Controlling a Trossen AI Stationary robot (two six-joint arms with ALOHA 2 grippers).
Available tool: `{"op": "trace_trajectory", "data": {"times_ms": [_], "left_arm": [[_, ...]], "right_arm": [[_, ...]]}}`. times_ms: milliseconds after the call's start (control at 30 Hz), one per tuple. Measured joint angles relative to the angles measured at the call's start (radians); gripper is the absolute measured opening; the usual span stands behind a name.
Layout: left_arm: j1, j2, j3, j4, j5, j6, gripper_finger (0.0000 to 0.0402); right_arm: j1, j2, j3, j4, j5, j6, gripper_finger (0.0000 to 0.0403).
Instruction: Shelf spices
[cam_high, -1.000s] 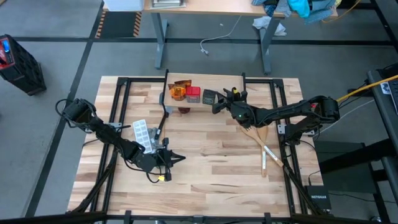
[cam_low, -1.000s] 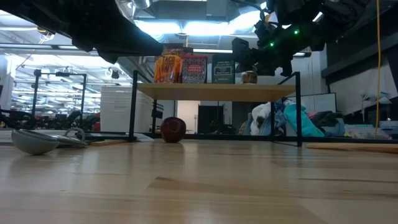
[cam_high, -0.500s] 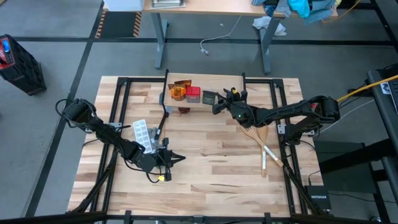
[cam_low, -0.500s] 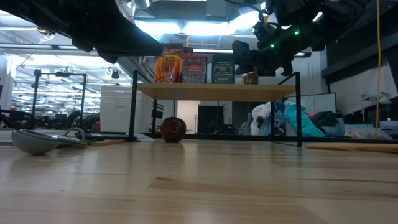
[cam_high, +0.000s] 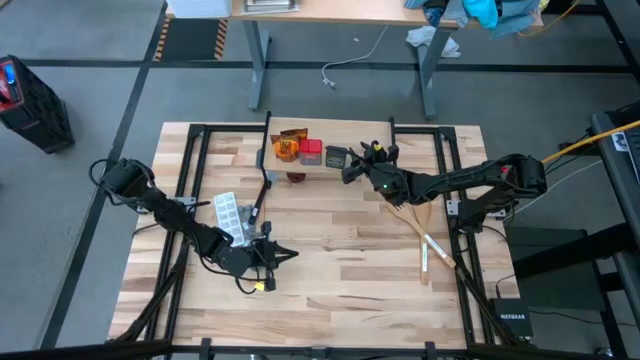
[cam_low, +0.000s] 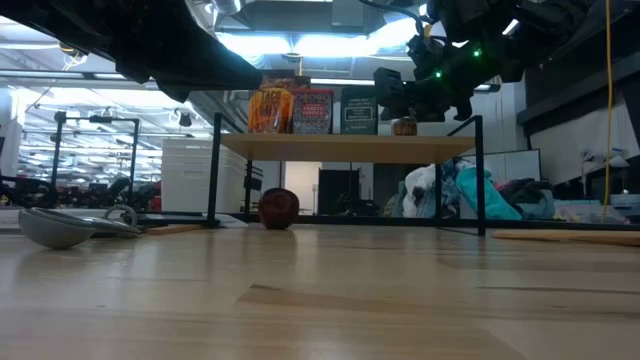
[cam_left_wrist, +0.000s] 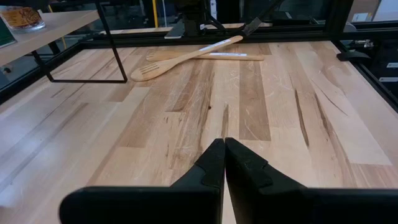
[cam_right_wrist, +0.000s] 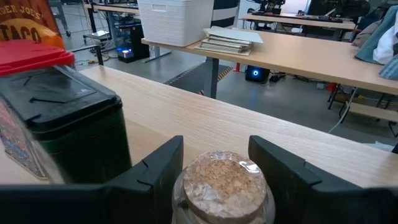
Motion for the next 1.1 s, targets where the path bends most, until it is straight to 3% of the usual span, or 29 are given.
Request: {"op": "trace_trajectory", "data": {"times_ms": [600, 933, 1100], "left_arm": [[0.009, 0.000, 0.000, 0.015, -0.007, 0.024, 0.0005], [0.170, 0.000, 0.000, 0.120, -0.016, 0.217, 0.0005], [0.228, -0.039, 0.000, 0.005, -0.016, 0.227, 0.0005]], "right_arm": [[0.002, 0.000, -0.001, -0.001, 0.019, 0.001, 0.0186], [0.002, 0.000, -0.001, 0.000, 0.018, 0.001, 0.0186], [0.002, 0.000, -0.001, 0.000, 0.018, 0.001, 0.0186]]}}
